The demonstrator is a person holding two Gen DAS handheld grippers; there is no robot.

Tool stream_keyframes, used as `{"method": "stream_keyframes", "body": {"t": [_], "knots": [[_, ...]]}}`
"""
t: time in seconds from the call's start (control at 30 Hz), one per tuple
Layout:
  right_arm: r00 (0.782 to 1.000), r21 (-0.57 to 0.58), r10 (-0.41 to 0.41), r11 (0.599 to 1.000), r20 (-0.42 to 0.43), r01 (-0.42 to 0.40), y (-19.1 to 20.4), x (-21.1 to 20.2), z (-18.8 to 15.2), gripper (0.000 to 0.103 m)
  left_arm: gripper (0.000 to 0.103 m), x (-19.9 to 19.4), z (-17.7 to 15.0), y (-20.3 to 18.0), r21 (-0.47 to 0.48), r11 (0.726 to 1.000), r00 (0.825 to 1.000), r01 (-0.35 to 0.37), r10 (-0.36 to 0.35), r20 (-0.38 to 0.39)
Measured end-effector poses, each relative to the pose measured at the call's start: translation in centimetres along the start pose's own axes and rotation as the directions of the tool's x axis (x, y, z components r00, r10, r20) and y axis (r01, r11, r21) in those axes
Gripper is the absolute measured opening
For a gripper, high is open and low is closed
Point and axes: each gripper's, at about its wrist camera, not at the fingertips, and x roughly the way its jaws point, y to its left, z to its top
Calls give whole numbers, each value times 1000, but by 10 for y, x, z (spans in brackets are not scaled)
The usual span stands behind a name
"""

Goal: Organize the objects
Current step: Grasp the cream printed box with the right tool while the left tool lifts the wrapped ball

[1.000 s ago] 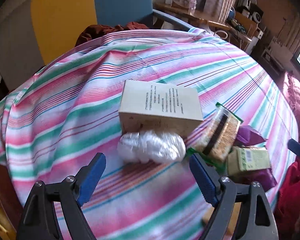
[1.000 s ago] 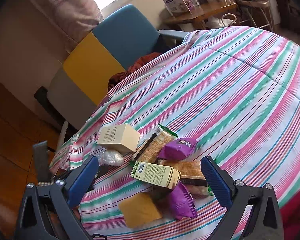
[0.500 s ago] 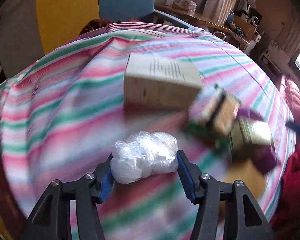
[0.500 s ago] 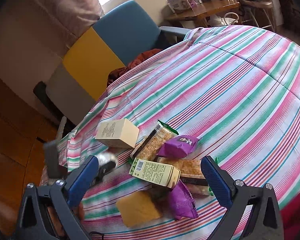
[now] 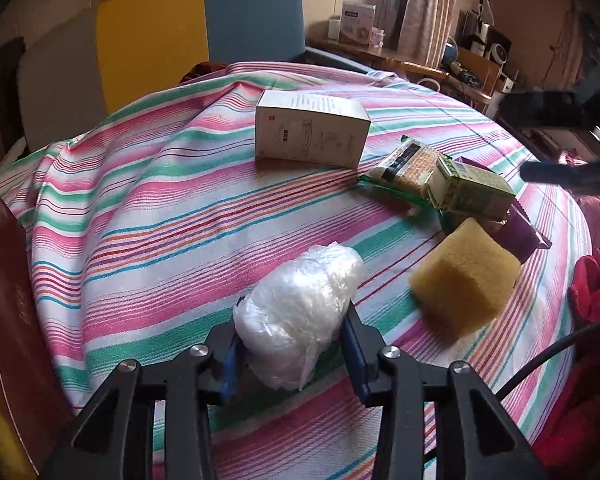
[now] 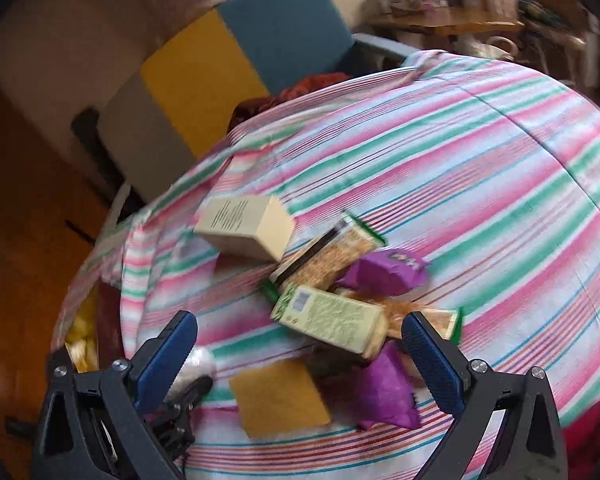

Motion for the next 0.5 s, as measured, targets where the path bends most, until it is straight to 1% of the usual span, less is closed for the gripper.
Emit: {"method": "stream_keyframes", "body": {"t": [0.07, 0.1, 0.2, 0.23, 0.27, 0.33, 0.4, 0.43, 0.5], "knots": [[1000, -72, 8, 997, -27, -10, 14, 7, 6, 103, 42, -1, 0, 3, -14, 1000, 1000, 19, -19, 9], [999, -129, -1, 992, -37, -4, 23, 11, 12, 103, 42, 0, 1, 3, -20, 999, 1000, 26, -26, 11], [998, -277, -26, 961, -63, 7, 50, 27, 32, 103, 40, -1, 0, 6, -39, 998, 999, 45, -45, 24], [996, -345, -39, 939, -80, 9, 62, 38, 43, 103, 39, -1, 0, 7, -45, 998, 998, 49, -48, 28], [995, -382, -50, 924, -87, 13, 67, 45, 47, 103, 39, -2, -1, 8, -50, 997, 998, 54, -52, 31], [989, -503, -99, 864, -107, 32, 86, 67, 61, 103, 39, -3, -2, 10, -59, 996, 997, 64, -62, 38], [980, -578, -147, 815, -135, 43, 99, 88, 70, 103, 39, -2, -1, 11, -66, 995, 996, 75, -72, 43], [972, -616, -176, 787, -159, 41, 106, 103, 75, 103, 39, -2, -1, 11, -68, 995, 996, 78, -75, 46], [959, -644, -211, 764, -187, 42, 111, 124, 80, 103, 39, -2, -2, 11, -70, 994, 996, 81, -77, 50]]}}
